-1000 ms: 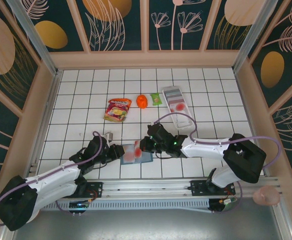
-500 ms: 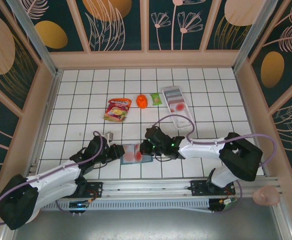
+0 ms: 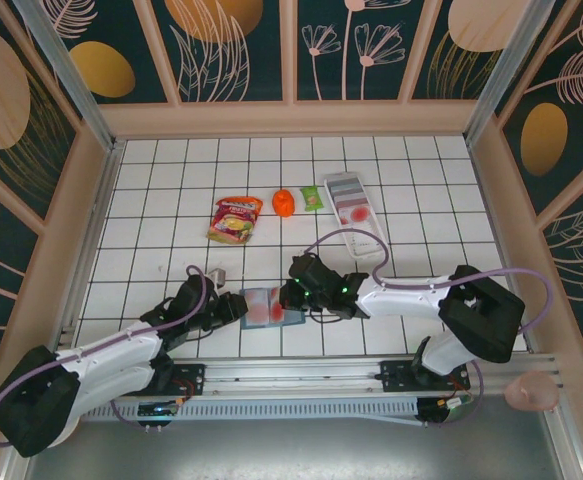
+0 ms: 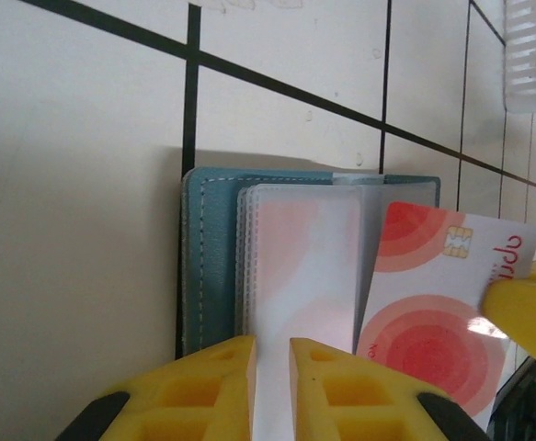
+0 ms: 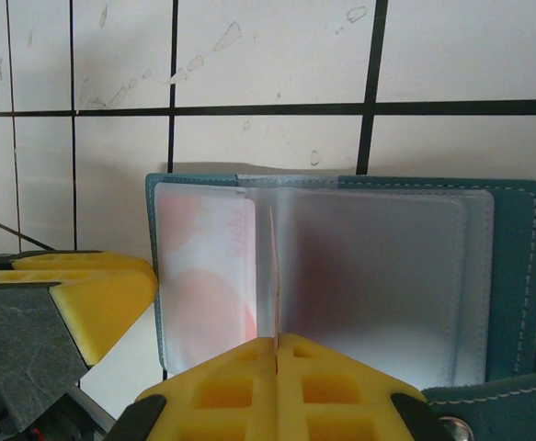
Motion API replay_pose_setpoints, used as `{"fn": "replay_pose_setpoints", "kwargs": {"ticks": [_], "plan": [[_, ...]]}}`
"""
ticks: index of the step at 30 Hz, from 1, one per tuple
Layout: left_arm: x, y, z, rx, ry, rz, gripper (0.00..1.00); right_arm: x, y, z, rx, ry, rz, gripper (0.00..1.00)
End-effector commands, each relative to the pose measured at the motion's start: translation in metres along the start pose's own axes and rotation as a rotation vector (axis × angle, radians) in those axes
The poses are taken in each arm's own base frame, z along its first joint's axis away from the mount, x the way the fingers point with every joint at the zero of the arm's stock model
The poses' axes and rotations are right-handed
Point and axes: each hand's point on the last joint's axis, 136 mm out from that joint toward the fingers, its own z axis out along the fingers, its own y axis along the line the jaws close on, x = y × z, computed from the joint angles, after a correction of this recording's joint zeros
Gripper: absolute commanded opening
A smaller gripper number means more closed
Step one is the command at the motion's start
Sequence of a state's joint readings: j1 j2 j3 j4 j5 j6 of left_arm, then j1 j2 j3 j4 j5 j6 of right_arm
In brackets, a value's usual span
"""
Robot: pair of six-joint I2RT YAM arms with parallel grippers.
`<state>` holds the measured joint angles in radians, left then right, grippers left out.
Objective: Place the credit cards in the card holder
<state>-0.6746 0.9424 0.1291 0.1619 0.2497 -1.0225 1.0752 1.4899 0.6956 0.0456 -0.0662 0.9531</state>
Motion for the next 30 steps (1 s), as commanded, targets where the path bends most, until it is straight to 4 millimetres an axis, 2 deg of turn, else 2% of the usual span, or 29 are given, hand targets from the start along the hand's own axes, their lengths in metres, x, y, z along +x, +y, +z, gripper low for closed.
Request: {"fn": "replay_pose_setpoints", "kwargs": {"ticks": [1, 9, 15, 30], "plan": [[0.000, 0.004, 0.001, -0.010, -0.009, 0.022, 0.18, -0.012, 0.013, -0.010, -0.020, -0.055, 0.005, 0.00], [-0.001, 0.010, 0.000, -0.047, -0.014, 0.033, 0.20, -0.019, 0.017, -0.016, -0.036, -0.085, 0.002, 0.00], [-0.001, 0.010, 0.001, -0.043, -0.015, 0.028, 0.20, -0.015, 0.020, -0.010, -0.056, -0.066, 0.010, 0.00], [0.000, 0.010, 0.002, -0.043, -0.010, 0.027, 0.20, -0.008, 0.007, -0.004, -0.034, -0.052, 0.034, 0.00]]}}
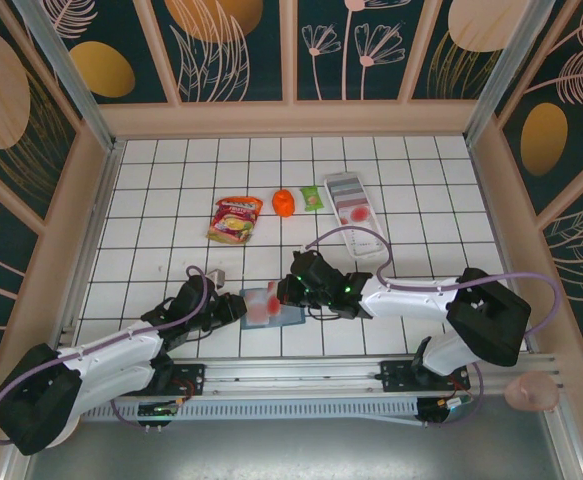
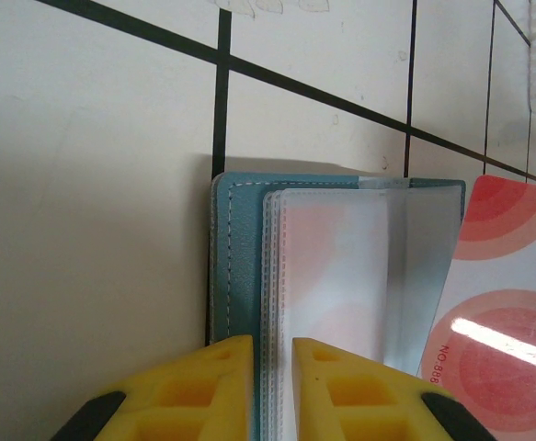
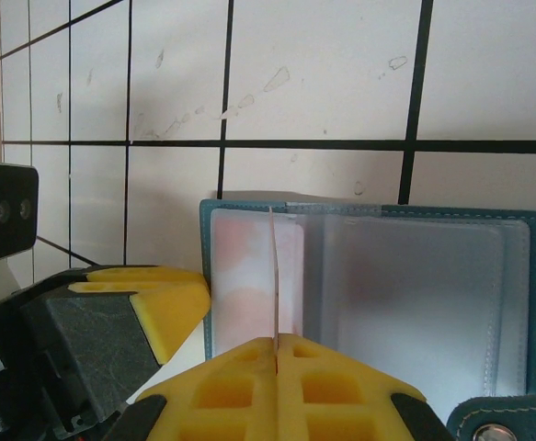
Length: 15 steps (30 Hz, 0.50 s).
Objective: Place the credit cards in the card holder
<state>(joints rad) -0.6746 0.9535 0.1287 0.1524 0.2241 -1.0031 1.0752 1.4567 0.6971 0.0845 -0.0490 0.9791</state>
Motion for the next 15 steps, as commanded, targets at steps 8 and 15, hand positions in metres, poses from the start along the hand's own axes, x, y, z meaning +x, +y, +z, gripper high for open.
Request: {"fn": "replay_pose_setpoints", "kwargs": {"ticks": [8, 15], "plan": [[0.0021, 0.0032, 0.0022, -0.011, 0.005, 0.012, 0.20, 0.0069, -0.0142, 0.0046, 0.038, 0.004, 0.016, 0.00], [0.0022, 0.0037, 0.0021, -0.010, 0.003, 0.013, 0.20, 0.0082, -0.0109, 0.0079, 0.030, 0.010, 0.012, 0.00]]}}
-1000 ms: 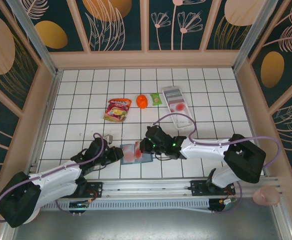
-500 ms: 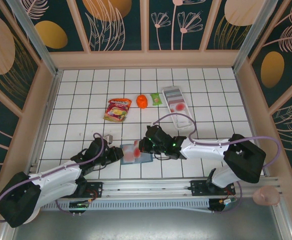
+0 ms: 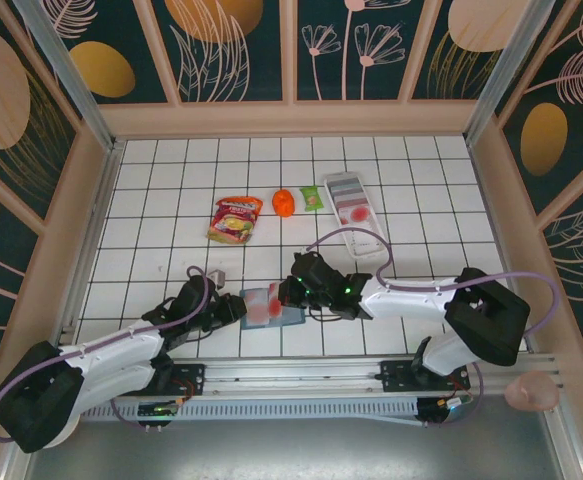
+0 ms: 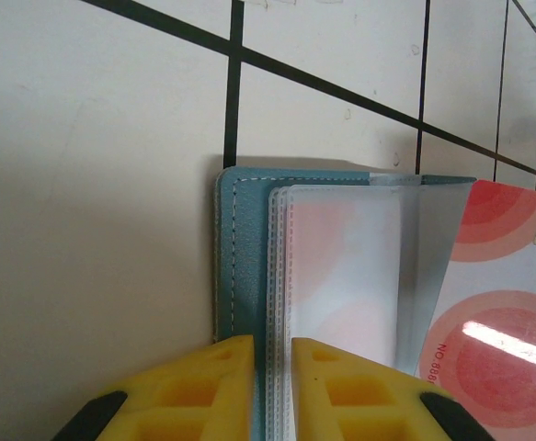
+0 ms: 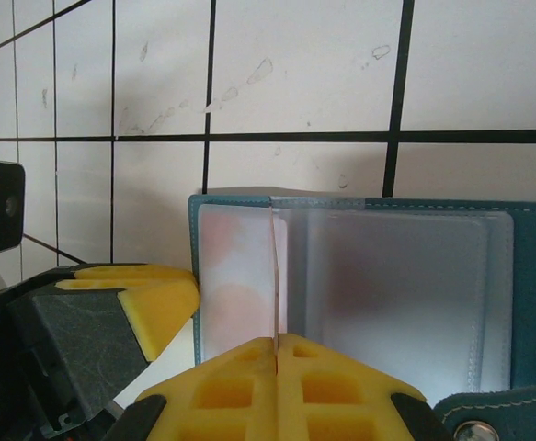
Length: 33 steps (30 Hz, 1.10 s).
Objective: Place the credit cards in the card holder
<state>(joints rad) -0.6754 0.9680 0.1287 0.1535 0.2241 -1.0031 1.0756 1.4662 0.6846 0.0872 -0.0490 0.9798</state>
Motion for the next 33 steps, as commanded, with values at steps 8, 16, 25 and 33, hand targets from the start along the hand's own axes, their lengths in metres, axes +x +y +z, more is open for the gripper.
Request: {"fn": "replay_pose_setpoints", "kwargs": {"ticks": [8, 16, 25, 33], "plan": [[0.001, 0.001, 0.001, 0.001, -0.003, 0.015, 0.19, 0.009, -0.006, 0.007, 0.022, 0.013, 0.012, 0.00], [0.001, 0.001, 0.001, 0.003, -0.003, 0.014, 0.20, 0.013, -0.006, 0.008, 0.009, 0.023, 0.028, 0.00], [0.001, 0.001, 0.002, 0.004, -0.003, 0.016, 0.19, 0.017, -0.014, 0.011, 0.028, 0.031, 0.036, 0.00], [0.001, 0.001, 0.002, 0.005, -0.003, 0.017, 0.19, 0.020, -0.018, 0.013, 0.039, 0.044, 0.030, 0.00]]}}
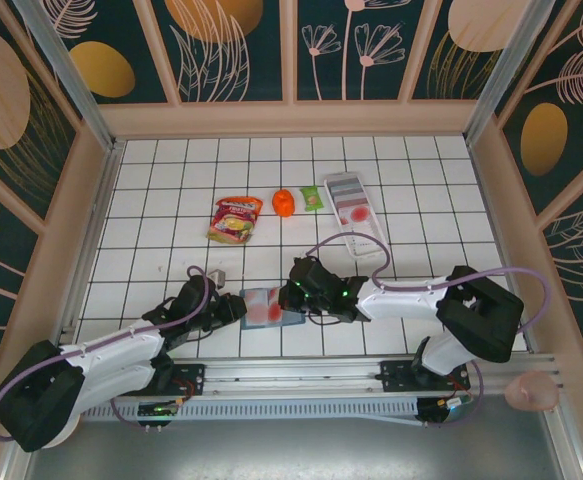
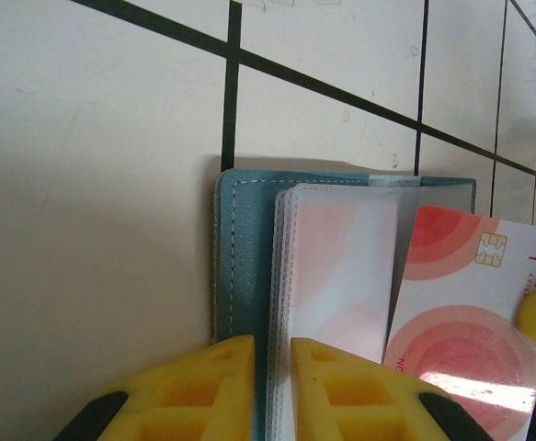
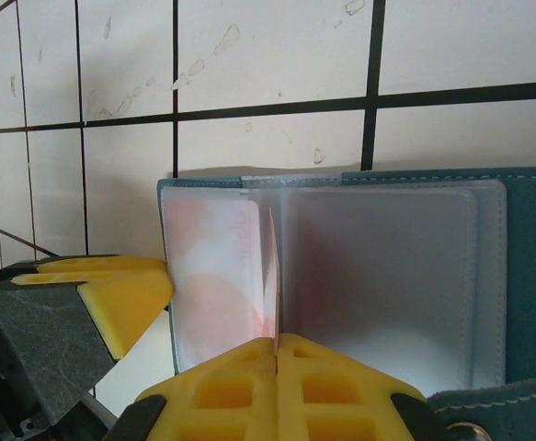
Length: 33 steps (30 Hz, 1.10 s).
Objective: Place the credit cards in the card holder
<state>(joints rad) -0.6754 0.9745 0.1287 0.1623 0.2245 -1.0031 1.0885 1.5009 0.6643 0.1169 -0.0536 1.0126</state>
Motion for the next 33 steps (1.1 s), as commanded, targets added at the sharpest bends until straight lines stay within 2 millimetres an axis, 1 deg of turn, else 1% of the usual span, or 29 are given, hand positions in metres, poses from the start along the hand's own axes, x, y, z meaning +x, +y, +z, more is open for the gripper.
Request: {"fn": "replay_pose_setpoints", "kwargs": {"ticks": [1, 10, 17, 22, 28, 31, 33], "plan": [[0.0013, 0.0009, 0.0009, 0.003, -0.002, 0.017, 0.19, 0.0089, -0.0089, 0.0055, 0.023, 0.021, 0.004, 0.00], [0.0011, 0.0005, 0.0010, 0.004, -0.002, 0.017, 0.19, 0.0102, -0.0068, 0.0087, 0.015, 0.033, -0.015, 0.00], [0.0013, 0.0010, 0.0009, 0.003, -0.001, 0.017, 0.19, 0.0109, -0.0103, 0.0111, 0.022, 0.040, -0.021, 0.00], [0.0014, 0.0005, 0.0005, 0.004, -0.001, 0.018, 0.19, 0.0101, -0.0114, 0.0137, 0.026, 0.046, -0.025, 0.06], [0.0007, 0.0009, 0.0000, 0.002, -0.005, 0.020, 0.19, 0.0098, -0.0135, 0.0135, 0.039, 0.047, -0.031, 0.10], [0.0016, 0.0018, -0.0002, 0.001, -0.004, 0.018, 0.19, 0.0104, -0.0138, 0.0139, 0.041, 0.051, -0.034, 0.15], [0.0016, 0.0021, -0.0005, 0.004, -0.006, 0.017, 0.19, 0.0105, -0.0146, 0.0145, 0.045, 0.051, -0.037, 0.16]]}}
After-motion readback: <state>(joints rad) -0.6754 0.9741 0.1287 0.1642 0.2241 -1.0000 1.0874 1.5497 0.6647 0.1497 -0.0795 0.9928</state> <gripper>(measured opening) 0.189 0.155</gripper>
